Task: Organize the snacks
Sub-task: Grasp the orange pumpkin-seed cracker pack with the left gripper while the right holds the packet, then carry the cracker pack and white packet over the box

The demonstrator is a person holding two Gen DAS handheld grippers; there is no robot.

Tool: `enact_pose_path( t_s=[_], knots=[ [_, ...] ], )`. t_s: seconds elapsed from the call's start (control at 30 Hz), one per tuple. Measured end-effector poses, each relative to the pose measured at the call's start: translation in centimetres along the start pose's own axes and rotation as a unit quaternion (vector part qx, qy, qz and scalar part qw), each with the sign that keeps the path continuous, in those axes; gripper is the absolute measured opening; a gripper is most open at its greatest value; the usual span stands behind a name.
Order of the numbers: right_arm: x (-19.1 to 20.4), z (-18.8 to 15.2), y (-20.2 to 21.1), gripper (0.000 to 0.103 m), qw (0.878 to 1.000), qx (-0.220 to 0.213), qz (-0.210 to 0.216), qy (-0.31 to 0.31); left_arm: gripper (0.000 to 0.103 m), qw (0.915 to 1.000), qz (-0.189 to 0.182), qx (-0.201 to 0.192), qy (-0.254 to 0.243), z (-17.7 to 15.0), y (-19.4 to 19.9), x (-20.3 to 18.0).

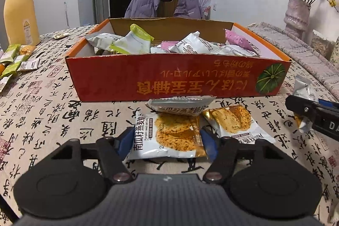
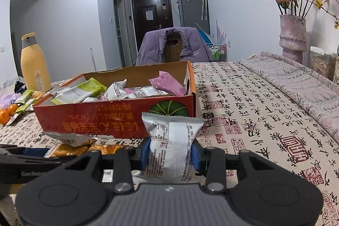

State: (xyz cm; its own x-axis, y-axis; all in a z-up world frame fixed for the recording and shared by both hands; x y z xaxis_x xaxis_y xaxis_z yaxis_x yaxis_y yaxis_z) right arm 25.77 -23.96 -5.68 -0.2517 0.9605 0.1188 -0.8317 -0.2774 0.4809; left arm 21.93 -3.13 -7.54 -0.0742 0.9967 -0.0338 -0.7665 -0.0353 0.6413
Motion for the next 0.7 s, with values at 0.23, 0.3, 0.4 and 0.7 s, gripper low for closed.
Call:
enact_pose_path(
  t_s=[0.23, 0.3, 0.4, 0.7],
  knots=[
    [0.0, 0.0, 0.2, 0.039, 1.000, -0.004, 0.000, 0.001, 0.066, 0.9996, -0.005, -0.026, -0.012, -0.7, 2.1, 0.3],
    [0.0, 0.0, 0.3, 0.039, 1.000, -0.006, 0.000, 0.002, 0.066, 0.9993, -0.005, -0.034, -0.016, -0.8, 2.8, 0.3],
    [0.1, 0.0, 0.4, 0.039, 1.000, -0.011, 0.001, 0.005, 0.066, 0.9984, -0.006, -0.051, -0.021, -1.1, 4.2, 0.5],
    [1.2, 0.0, 0.8, 0.039, 0.999, -0.022, 0.008, 0.034, 0.066, 0.9949, -0.009, -0.100, -0.012, 0.6, 7.4, 1.4]
  ],
)
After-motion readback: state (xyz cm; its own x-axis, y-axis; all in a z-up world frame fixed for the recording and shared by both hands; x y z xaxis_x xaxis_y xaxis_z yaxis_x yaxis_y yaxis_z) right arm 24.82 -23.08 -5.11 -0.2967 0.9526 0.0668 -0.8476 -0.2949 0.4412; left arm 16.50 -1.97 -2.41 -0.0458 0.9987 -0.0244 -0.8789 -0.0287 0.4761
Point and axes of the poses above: each gripper's, at about its wrist camera, not at the fingertips, and y roughly against the way its jaws point, x to its left, z to its top, the point moved 6 cm from there along -y, roughly the way its jaws point, and after that the axes turned 1 degree about x, right-handed, at the moved point
